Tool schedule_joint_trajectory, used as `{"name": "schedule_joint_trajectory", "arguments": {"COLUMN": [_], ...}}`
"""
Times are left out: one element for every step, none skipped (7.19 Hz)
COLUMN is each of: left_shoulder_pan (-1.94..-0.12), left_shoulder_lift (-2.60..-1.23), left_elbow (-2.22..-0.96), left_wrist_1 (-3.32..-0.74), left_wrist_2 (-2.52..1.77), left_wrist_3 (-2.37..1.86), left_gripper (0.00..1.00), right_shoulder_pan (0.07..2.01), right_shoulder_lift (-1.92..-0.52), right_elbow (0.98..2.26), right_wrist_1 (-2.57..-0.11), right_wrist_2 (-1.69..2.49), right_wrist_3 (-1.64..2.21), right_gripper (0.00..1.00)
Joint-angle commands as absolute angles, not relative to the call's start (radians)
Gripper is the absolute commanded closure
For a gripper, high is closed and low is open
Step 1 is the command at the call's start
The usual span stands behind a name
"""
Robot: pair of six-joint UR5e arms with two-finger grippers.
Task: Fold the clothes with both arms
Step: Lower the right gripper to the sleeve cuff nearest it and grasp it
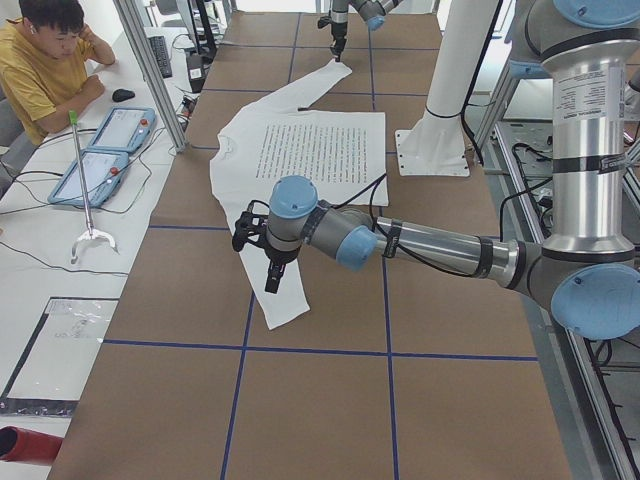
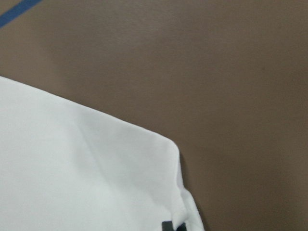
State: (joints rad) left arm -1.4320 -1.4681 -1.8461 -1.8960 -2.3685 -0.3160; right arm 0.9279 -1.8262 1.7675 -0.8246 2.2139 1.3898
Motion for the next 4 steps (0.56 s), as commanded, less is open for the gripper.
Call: {"name": "schedule_joint_trajectory", "arguments": {"left_shoulder_pan": [-1.431, -1.433, -1.431, -1.431], "left_shoulder_lift": [-1.468, -1.468, -1.468, -1.47], "left_elbow": [-1.85, -1.853, -1.865, -1.87], "left_wrist_1": [-1.898, -1.898, -1.898, -1.898], "left_wrist_2": [-2.37, -2.37, -2.372, -2.411], "left_wrist_3": [-0.316, -0.316, -0.318, -0.321], "left_gripper": [0.01, 0.01, 0.01, 0.01], "right_shoulder_pan": [0.93, 0.928, 0.896, 0.888], "right_shoulder_lift": [-1.652, -1.449, -1.26, -1.098], "right_elbow": [1.924, 1.931, 1.916, 1.857], "right_wrist_1": [-1.113, -1.325, -1.502, -1.597], "right_wrist_2": [2.218, 2.218, 2.206, 2.2], "right_wrist_3": [1.469, 1.532, 1.57, 1.6], "right_gripper": [1.0, 1.0, 1.0, 1.0]}}
